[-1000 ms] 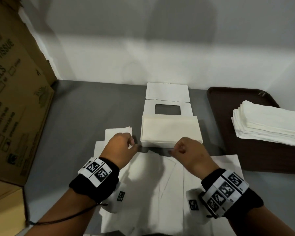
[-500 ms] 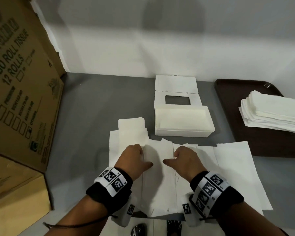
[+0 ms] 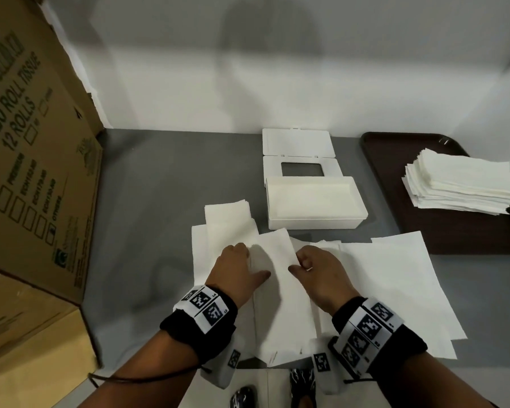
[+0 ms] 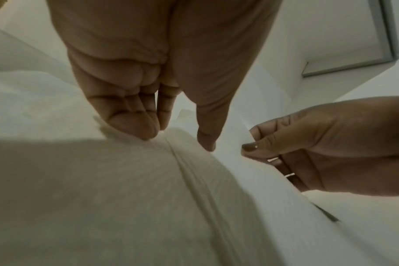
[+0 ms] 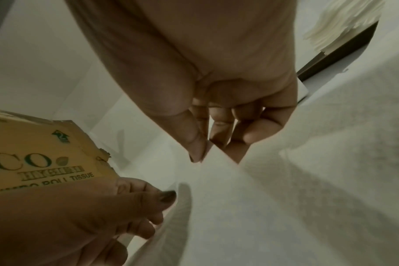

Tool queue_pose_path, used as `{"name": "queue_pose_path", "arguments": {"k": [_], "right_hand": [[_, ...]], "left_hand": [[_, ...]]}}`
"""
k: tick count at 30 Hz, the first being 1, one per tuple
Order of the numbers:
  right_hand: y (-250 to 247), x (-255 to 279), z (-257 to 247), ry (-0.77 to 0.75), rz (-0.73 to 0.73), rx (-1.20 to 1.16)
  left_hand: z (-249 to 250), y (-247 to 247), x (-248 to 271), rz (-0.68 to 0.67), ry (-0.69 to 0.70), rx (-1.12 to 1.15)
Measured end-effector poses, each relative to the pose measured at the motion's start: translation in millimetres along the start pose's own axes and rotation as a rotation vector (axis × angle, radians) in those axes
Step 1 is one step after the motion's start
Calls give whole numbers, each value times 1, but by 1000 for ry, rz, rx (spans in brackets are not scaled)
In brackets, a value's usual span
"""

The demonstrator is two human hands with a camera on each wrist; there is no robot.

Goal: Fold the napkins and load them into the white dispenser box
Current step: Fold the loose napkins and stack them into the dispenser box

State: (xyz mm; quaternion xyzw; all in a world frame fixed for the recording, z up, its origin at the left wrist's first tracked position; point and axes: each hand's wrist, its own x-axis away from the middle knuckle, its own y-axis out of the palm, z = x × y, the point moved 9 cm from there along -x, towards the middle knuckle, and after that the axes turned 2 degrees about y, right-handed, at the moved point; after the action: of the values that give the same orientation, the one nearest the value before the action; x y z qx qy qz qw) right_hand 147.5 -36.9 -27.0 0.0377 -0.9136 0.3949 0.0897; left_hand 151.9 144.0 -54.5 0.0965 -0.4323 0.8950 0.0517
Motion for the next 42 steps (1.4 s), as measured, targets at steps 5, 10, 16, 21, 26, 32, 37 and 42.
{"name": "queue_pose_path", "arguments": {"k": [5, 10, 16, 21, 26, 32, 37, 42], "right_hand": [[-16, 8, -17, -94, 19, -64], [-42, 5, -37, -173, 17, -103], [-64, -9, -8, -50, -55, -318], [-80, -12, 23, 53, -162, -449], [-102, -34, 45, 146, -98, -736], [-131, -74, 64, 182, 36, -787], [-153, -111, 63, 100, 113, -525], [-158, -153, 62, -4, 119, -142]], "left_hand": [[39, -49, 0, 169, 298, -65], [81, -66, -6, -79, 444, -49], [104, -84, -16, -57, 431, 101], [104, -98, -33, 81, 320, 361], [116, -92, -47, 143, 247, 513], [113, -69, -75, 183, 87, 546], [99, -58, -98, 297, 25, 238], [86, -45, -105, 289, -86, 131]]}}
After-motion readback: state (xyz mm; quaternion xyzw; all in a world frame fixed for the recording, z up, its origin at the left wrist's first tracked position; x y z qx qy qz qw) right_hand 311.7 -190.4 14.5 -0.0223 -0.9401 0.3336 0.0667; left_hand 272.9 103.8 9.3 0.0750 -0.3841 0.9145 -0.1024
